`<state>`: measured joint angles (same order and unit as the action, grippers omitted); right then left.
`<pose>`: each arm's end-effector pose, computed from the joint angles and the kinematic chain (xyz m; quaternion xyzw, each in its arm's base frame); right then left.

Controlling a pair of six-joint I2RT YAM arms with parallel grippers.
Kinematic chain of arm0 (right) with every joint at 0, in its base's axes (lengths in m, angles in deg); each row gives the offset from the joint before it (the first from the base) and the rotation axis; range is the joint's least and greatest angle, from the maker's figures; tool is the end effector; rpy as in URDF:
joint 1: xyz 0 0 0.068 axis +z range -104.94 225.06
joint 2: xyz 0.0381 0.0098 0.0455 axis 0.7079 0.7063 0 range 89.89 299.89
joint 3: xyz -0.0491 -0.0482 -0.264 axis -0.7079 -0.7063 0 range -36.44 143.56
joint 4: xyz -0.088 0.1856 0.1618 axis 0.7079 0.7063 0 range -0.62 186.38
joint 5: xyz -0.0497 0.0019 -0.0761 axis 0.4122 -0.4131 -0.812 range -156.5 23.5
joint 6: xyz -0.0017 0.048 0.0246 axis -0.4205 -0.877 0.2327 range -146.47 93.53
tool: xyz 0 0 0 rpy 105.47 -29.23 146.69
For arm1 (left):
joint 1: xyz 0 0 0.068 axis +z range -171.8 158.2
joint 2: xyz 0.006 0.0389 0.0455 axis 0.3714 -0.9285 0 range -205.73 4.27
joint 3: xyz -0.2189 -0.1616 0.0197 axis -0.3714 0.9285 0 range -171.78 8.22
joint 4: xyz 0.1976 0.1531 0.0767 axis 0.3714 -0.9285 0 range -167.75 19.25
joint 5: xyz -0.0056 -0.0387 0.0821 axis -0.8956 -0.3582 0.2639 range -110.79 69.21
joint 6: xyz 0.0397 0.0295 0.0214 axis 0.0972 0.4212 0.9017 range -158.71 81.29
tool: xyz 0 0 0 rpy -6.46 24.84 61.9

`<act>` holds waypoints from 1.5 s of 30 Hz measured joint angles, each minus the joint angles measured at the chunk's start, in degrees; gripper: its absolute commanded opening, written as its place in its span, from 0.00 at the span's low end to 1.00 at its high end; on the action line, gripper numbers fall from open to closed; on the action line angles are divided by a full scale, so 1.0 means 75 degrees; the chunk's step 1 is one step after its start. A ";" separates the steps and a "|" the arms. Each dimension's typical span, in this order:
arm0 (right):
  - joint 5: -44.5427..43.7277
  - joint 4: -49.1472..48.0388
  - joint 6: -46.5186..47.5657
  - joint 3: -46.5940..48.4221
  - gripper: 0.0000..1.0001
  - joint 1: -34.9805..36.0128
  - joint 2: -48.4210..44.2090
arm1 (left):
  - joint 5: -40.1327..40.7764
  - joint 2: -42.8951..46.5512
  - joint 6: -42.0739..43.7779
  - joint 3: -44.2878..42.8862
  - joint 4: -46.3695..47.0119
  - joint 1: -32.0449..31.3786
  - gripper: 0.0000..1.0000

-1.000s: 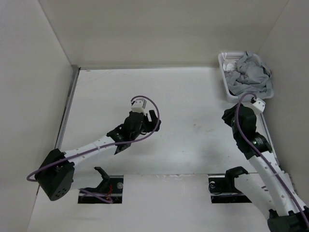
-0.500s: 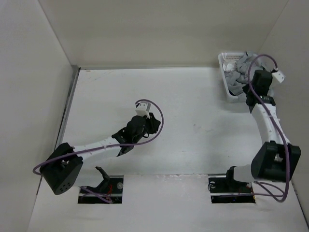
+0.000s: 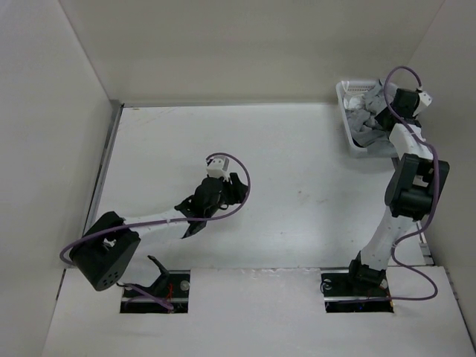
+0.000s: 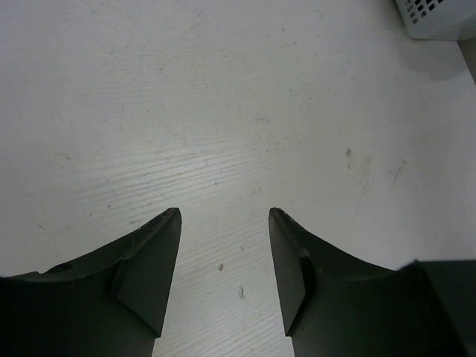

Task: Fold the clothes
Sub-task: Grab the tank top from the pile, then move the tank top to the center of the board

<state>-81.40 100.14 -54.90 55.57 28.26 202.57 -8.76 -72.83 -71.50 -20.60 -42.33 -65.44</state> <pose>0.4423 -0.1431 0.2702 0.3911 0.7740 -0.0634 0.4939 0.2015 -0.1818 0.1909 0.0170 0.8160 -0.2862 0.5020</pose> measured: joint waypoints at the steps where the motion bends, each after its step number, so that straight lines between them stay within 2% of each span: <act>1: 0.0117 0.0003 0.0015 0.0000 0.40 0.0006 0.0052 | -0.0029 -0.0090 -0.0003 0.0000 0.0032 0.0003 0.49; 4: 0.0323 -0.0015 0.0035 0.0012 0.13 0.0029 0.0096 | -0.0140 -0.0291 -0.0006 0.0000 0.0087 0.0003 0.49; 6: 0.0373 -0.0085 -0.0009 0.0015 0.02 0.0038 0.0096 | -0.0195 -0.0335 -0.0009 0.0000 0.0108 0.0003 0.49; 7: 0.0382 -0.0128 -0.0044 0.0015 0.00 0.0038 0.0096 | -0.0219 -0.0335 -0.0009 0.0000 0.0134 0.0003 0.49; 12: 0.0391 -0.0391 -0.0160 -0.0350 0.00 0.0044 -0.0262 | -0.0265 -0.0335 -0.0020 0.0000 0.0274 0.0017 0.49; 15: 0.0382 -0.0490 -0.0201 -0.0819 0.00 0.0102 -0.1075 | -0.0271 -0.0335 -0.0023 0.0000 0.0309 0.0017 0.49; 18: 0.0312 -0.0589 -0.0178 -0.1180 0.00 0.0428 -0.2387 | -0.0268 -0.0321 -0.0023 0.0000 0.0303 0.0017 0.49; 25: 0.0309 -0.0874 0.0175 -0.1230 0.00 0.2477 -0.5578 | -0.0245 0.0268 -0.0032 0.0000 0.0111 0.0082 0.49; 30: 0.0358 -0.0799 0.0463 -0.0711 0.01 0.4068 -0.6575 | -0.0111 0.1454 -0.0064 0.0000 -0.0286 0.0291 0.49; 35: 0.0376 -0.0723 0.0568 -0.0711 0.03 0.5403 -0.6869 | 0.0044 0.2736 -0.0216 0.0000 -0.0889 0.0866 0.49; 39: 0.0440 -0.1224 0.0367 -0.1690 0.03 0.5767 -0.6703 | 0.0122 0.3500 -0.0463 0.0000 -0.1332 0.1463 0.49; 42: 0.0662 -0.1789 0.0003 -0.2457 0.02 0.5802 -0.5706 | 0.0146 0.3652 -0.0641 0.0000 -0.1641 0.1894 0.48; 45: 0.0965 -0.2127 -0.0248 -0.2358 0.05 0.5785 -0.3722 | 0.0175 0.3497 -0.0723 0.0067 -0.1900 0.2133 0.44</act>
<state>-74.16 84.18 -56.75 37.89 71.65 174.66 -7.45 -46.60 -76.92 -20.10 -56.58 -49.44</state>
